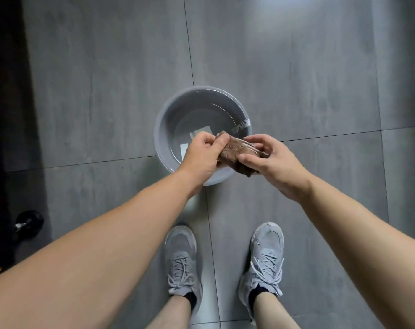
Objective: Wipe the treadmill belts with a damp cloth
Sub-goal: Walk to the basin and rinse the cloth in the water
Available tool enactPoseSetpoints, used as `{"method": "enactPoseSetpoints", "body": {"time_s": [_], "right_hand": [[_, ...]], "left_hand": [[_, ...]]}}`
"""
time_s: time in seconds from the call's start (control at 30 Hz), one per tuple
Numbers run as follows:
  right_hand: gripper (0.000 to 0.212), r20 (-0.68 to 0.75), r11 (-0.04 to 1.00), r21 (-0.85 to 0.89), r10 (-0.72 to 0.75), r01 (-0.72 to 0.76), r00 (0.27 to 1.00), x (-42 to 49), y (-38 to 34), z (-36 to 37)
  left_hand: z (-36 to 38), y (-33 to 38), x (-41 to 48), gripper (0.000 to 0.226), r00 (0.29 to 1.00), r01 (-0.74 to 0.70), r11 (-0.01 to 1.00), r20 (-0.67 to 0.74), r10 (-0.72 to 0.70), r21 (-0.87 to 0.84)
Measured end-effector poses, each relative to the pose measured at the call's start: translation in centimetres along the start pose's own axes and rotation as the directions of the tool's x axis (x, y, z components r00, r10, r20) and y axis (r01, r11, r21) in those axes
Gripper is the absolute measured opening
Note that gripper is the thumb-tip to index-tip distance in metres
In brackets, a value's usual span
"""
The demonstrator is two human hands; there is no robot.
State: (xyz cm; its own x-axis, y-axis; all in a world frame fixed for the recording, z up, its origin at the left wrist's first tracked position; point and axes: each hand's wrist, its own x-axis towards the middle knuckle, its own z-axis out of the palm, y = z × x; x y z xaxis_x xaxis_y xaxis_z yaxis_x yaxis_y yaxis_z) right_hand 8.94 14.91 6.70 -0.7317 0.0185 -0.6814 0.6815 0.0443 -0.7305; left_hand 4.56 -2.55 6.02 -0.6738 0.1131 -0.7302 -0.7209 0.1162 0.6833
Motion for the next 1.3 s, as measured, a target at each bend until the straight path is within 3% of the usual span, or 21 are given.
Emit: {"method": "enactPoseSetpoints", "body": {"time_s": [0.1, 0.17, 0.23, 0.37, 0.47, 0.57, 0.77, 0.9, 1.03, 1.1, 1.2, 1.3], "right_hand": [[0.031, -0.103, 1.0, -0.03, -0.007, 0.003, 0.995, 3.6, 1.5, -1.2], [0.012, -0.203, 0.993, -0.113, -0.064, 0.041, 0.977, 5.1, 2.2, -1.8], [0.006, -0.233, 0.981, -0.17, -0.128, 0.089, 0.964, 6.2, 2.7, -2.6], [0.037, -0.072, 0.977, -0.199, -0.097, 0.081, 0.993, 7.2, 3.2, -4.2], [0.047, -0.09, 0.954, -0.294, -0.083, 0.053, 0.992, 7.8, 3.9, -4.5], [0.047, -0.185, 0.971, -0.237, -0.025, -0.02, 0.982, 8.1, 4.2, -4.5], [0.019, -0.166, 0.978, -0.206, -0.04, 0.005, 0.985, 8.2, 4.1, -4.3], [0.018, -0.167, 0.96, -0.277, -0.099, 0.049, 0.981, 8.2, 3.9, -3.7], [0.016, -0.229, 0.944, -0.306, -0.195, 0.12, 0.954, 7.7, 3.4, -3.2], [0.016, -0.262, 0.959, -0.243, -0.206, 0.142, 0.943, 7.6, 3.0, -3.0], [0.017, -0.222, 0.98, 0.147, -0.097, 0.132, 0.97, 7.4, 2.4, -2.7], [0.013, -0.183, 0.966, 0.229, -0.075, 0.117, 0.98, 7.8, 2.5, -2.9]], "left_hand": [[2.0, -1.6, 3.1, 0.018, 0.998, 0.037, 0.996, -0.048, -0.041, -0.075], [3.1, -2.4, 4.7, 0.018, 0.998, 0.057, 0.988, -0.002, -0.058, -0.146], [3.8, -2.7, 5.9, 0.025, 0.998, 0.065, 0.979, 0.039, -0.058, -0.195], [4.4, -3.3, 7.5, 0.029, 0.996, 0.059, 0.973, 0.073, -0.044, -0.225], [4.4, -3.5, 8.0, 0.032, 0.992, 0.091, 0.967, 0.11, -0.067, -0.237], [3.9, -3.4, 8.4, 0.038, 0.985, 0.103, 0.978, 0.159, -0.075, -0.182], [2.6, -3.4, 8.6, 0.035, 0.975, 0.095, 0.995, 0.202, -0.088, -0.023], [2.8, -3.2, 8.3, 0.034, 0.988, 0.044, 0.997, 0.146, -0.051, 0.057], [2.8, -2.9, 8.6, 0.019, 0.992, -0.001, 0.994, 0.125, -0.013, 0.112], [2.8, -2.9, 8.7, 0.017, 0.991, 0.013, 0.995, 0.132, -0.027, 0.103], [2.7, -3.1, 8.8, 0.028, 0.988, 0.041, 0.998, 0.143, -0.049, 0.057], [2.9, -3.0, 8.5, 0.037, 0.982, 0.073, 0.997, 0.18, -0.066, -0.033]]}}
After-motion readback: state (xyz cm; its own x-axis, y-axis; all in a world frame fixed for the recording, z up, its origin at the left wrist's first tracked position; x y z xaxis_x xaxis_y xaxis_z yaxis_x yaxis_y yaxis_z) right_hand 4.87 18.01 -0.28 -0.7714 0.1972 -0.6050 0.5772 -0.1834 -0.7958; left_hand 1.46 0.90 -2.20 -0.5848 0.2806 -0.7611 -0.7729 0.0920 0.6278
